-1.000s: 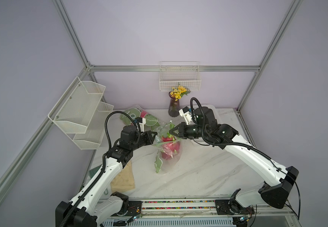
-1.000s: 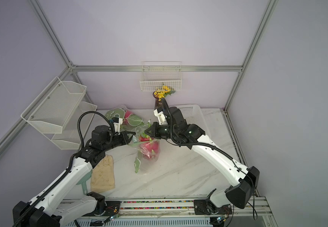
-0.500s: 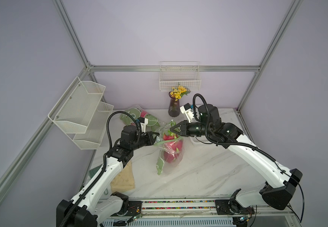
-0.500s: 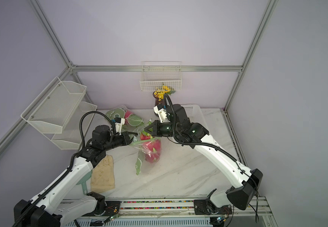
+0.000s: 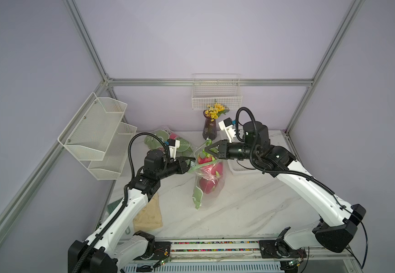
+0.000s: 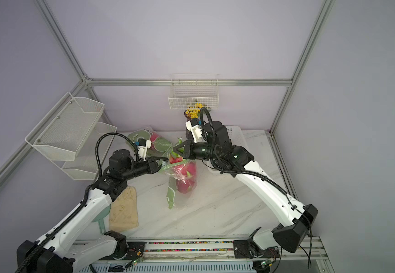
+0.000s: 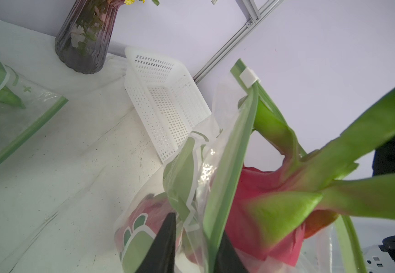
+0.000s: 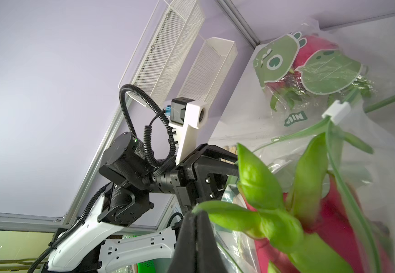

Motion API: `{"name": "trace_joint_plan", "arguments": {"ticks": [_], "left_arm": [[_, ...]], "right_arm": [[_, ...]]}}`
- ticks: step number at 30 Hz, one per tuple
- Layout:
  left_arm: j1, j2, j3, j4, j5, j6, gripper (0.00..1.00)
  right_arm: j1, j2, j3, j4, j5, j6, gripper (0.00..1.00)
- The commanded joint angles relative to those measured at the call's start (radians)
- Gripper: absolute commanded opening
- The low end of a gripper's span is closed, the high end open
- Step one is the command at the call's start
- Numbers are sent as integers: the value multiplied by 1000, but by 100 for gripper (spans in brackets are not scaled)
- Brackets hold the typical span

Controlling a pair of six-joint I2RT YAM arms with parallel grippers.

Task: Open the zip-top bag and take out the dragon fruit
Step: Pick up the dragon fruit from the zipper food storage bag.

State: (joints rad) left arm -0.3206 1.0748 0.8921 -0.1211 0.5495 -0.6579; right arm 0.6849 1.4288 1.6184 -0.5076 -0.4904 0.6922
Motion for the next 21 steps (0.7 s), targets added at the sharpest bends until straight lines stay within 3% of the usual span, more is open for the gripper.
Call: {"name": "trace_joint_plan", "arguments": {"ticks": [1, 4, 7, 9, 21], "left_arm": [[8, -29, 24, 69, 25, 18, 26], [21, -30, 39, 60, 31, 22, 26], [29, -26, 60, 7, -14, 33, 9], [34, -15, 55, -11, -30, 48, 4], [36, 52, -56, 49, -23, 69, 1]], "right_arm": [[-8, -5, 41, 86, -12, -18, 0], [-16, -2, 34, 72, 8, -31, 0], [-40, -11, 22, 73, -7, -27, 0], [-46, -17, 37, 78, -14, -34, 0], [-51, 24, 169, 140, -75, -11, 0]]}}
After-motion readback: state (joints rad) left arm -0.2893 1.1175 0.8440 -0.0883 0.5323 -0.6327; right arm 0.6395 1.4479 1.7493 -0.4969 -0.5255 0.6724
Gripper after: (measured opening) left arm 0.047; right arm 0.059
